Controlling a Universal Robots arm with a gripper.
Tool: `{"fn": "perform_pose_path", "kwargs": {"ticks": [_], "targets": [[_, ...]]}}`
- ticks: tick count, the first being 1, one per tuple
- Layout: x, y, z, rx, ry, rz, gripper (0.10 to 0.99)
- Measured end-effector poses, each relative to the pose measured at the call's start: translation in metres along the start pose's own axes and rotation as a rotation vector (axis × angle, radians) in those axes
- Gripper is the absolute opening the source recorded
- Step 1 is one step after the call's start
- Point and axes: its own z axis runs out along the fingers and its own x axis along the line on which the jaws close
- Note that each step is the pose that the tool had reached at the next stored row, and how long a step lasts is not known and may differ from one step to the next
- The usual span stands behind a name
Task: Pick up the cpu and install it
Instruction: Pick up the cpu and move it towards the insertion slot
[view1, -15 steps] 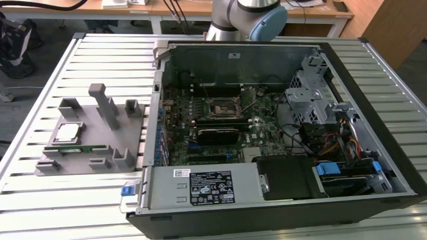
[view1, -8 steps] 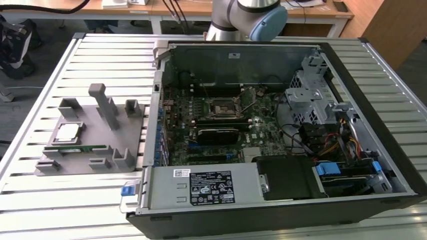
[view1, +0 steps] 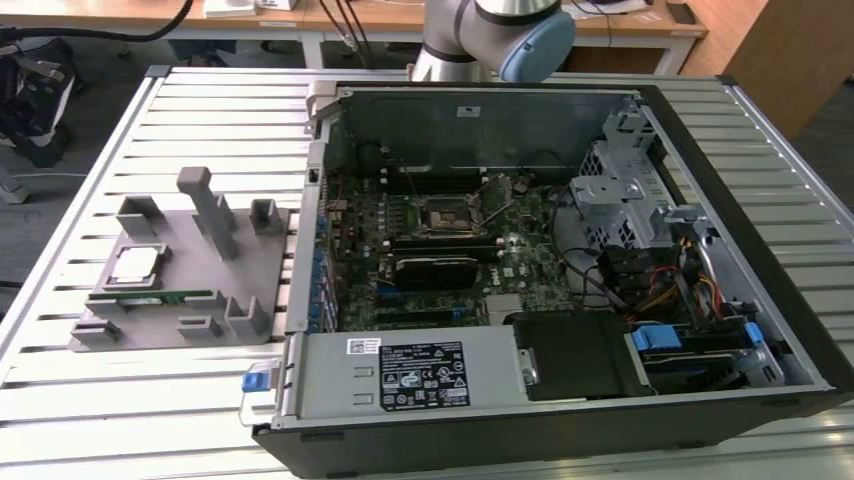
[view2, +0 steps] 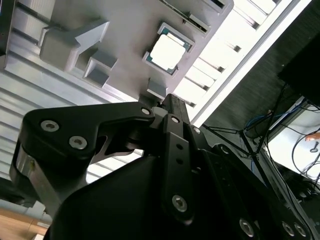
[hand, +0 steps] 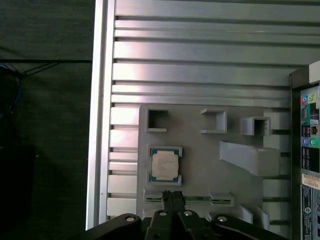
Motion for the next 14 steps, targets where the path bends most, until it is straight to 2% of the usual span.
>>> {"fn": "perform_pose_path", "kwargs": {"ticks": [3, 8, 9, 10, 11, 12, 13, 14], "targets": [[-0.0010, -0.0004, 0.0050, 0.000, 0.0052, -0.013, 0.106], [-0.0009, -0.0053, 0.0119, 0.000, 0.0064, -0.030, 0.118], [-0.0009, -0.0070, 0.0128, -0.001, 0.0061, -0.032, 0.176], [-0.0008, -0.0086, 0.0138, -0.001, 0.0059, -0.034, 0.176], [-0.0008, -0.0100, 0.0153, -0.001, 0.0056, -0.037, 0.235], [-0.0008, -0.0109, 0.0164, -0.001, 0.0057, -0.042, 0.294], [-0.0007, -0.0112, 0.0174, -0.001, 0.0064, -0.051, 0.294], [-0.0007, -0.0114, 0.0187, -0.001, 0.0070, -0.062, 0.353]]}}
